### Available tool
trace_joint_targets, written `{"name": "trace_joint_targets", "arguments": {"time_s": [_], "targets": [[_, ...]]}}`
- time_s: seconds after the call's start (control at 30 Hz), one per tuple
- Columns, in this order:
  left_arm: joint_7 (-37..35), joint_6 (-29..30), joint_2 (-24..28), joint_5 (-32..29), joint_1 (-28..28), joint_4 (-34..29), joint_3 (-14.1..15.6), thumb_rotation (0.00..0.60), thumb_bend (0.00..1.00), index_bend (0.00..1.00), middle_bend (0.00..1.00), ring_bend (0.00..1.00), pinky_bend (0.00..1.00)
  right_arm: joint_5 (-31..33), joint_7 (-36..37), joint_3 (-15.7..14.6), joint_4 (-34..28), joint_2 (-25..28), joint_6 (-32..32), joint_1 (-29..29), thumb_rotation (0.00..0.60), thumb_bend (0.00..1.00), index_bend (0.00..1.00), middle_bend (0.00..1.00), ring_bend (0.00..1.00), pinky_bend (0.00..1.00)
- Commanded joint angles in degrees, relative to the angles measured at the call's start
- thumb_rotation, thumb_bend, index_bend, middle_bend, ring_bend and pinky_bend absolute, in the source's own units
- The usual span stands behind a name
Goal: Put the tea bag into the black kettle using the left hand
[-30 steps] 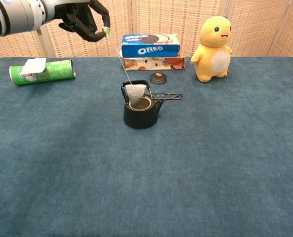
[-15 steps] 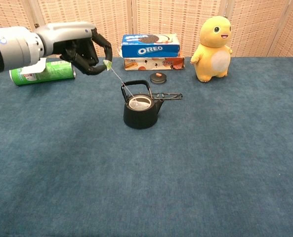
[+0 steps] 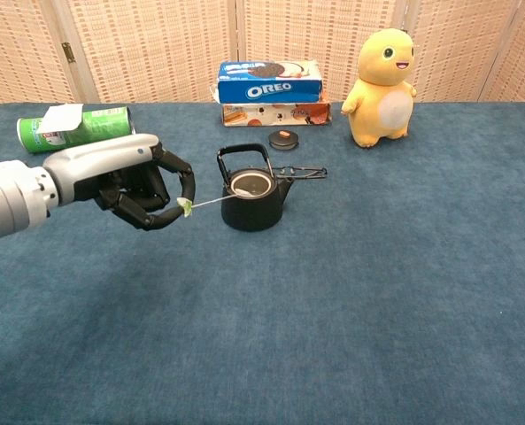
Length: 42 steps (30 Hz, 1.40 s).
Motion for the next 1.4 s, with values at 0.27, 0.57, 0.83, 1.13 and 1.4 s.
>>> {"name": "trace_joint_targets", "arguments": {"time_s": [0.27,0.57,0.83,1.13,1.4], "targets": [[2.1,0.5,-0.3,-0.7,1.5,0.7,-0.5,0.6,0.2,0.0,1.0,1.0,1.0,-0.3,0.1,-0.2,0.1,0.0,0.3,-0.2,0.34,0.4,0.0,0.0,0.02,0.0],[14.2,3.8,10.6,-1.5,4.3,-8.1,1.4,0.595,0.13,0.0,0.85,0.91,0.95,-0.1,0.3,-0.2,0.3,0.1,0.1,-0.1,0.339,0.4,0.0,0.0,0.02,0.0],[22.1,29.6,19.1,3.6,21.8,-11.1,7.6,0.599,0.13,0.0,0.14,0.11,0.21,1.1,-0.4,-0.9,-0.3,0.7,-3.5,0.9,0.339,0.4,0.0,0.0,0.02,0.0],[19.0,45.3,10.3,5.1,37.9,6.5,10.1,0.6,0.13,0.02,0.1,0.05,0.14,2.1,-7.2,-1.5,-2.3,-0.9,-8.7,2.7,0.341,0.4,0.0,0.0,0.02,0.0],[15.8,44.3,11.6,8.2,39.3,7.4,9.4,0.6,0.13,0.03,0.1,0.09,0.16,1.5,-11.4,-2.1,-3.5,-2.2,-9.2,2.8,0.339,0.4,0.0,0.0,0.02,0.0]]}}
